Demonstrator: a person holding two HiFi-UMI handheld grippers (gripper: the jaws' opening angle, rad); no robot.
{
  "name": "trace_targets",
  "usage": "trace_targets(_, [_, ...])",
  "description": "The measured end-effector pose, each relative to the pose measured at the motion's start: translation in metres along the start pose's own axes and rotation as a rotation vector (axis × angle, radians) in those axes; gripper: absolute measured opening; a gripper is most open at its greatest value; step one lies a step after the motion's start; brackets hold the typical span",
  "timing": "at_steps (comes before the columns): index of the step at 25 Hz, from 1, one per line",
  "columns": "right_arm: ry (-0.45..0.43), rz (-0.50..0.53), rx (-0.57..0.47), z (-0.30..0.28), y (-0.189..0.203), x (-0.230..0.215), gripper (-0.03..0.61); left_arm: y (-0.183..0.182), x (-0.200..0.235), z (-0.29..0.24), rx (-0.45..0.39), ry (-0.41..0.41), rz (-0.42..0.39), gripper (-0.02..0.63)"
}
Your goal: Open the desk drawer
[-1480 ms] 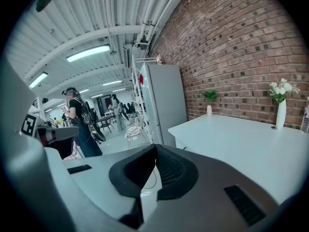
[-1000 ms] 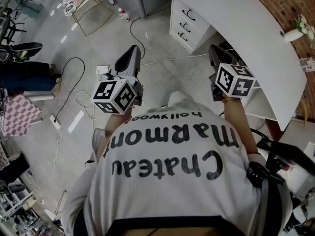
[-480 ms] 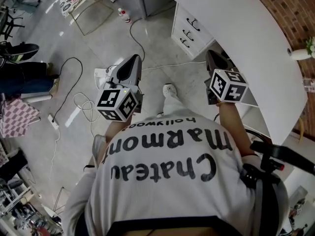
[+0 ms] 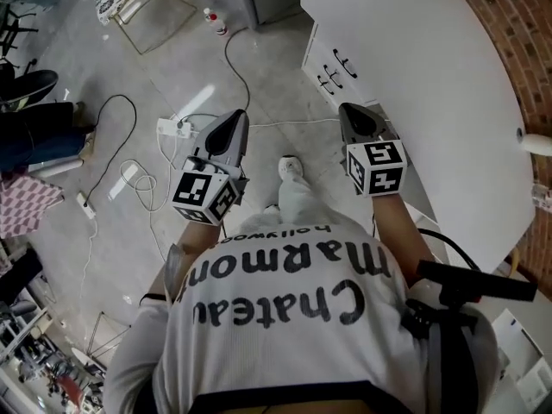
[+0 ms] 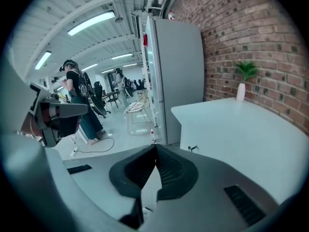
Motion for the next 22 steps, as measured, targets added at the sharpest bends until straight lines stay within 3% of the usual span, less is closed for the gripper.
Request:
trace_targets(4, [-0.066,-0.037,0.061,-0.038,0.014,-0.01,0.011,0.017,0.009,-0.019,0.044,0.005,0.039,0.015])
trace_targets(10, [-0.071,-0.015,0.107,-0.071,0.047,-0.018,0.011,0.053,0.008,-0.024,0.094,-0.039,0.052,0.015])
trace_targets(14, [-0.038,-0.018,0.141,-0.093,0.076,-0.027,0.011,0.075,0.014,-0.033,0.111,-0.023,0.115,0.015])
trace_targets(22, [0.038,-0.052,0.21,-0.138,0.117,-0.042,0.011,0.112,0.041,-0.045,0.18,-0.017,0.097,0.015])
Point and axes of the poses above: the fingertips, and each gripper's own axes: z backward along the fingers, x to its left, y out of its underside, the point moved 9 cm from there along z, backward along the fingers, and after that the axes turned 6 degrees about -x, right-handed, at the moved point
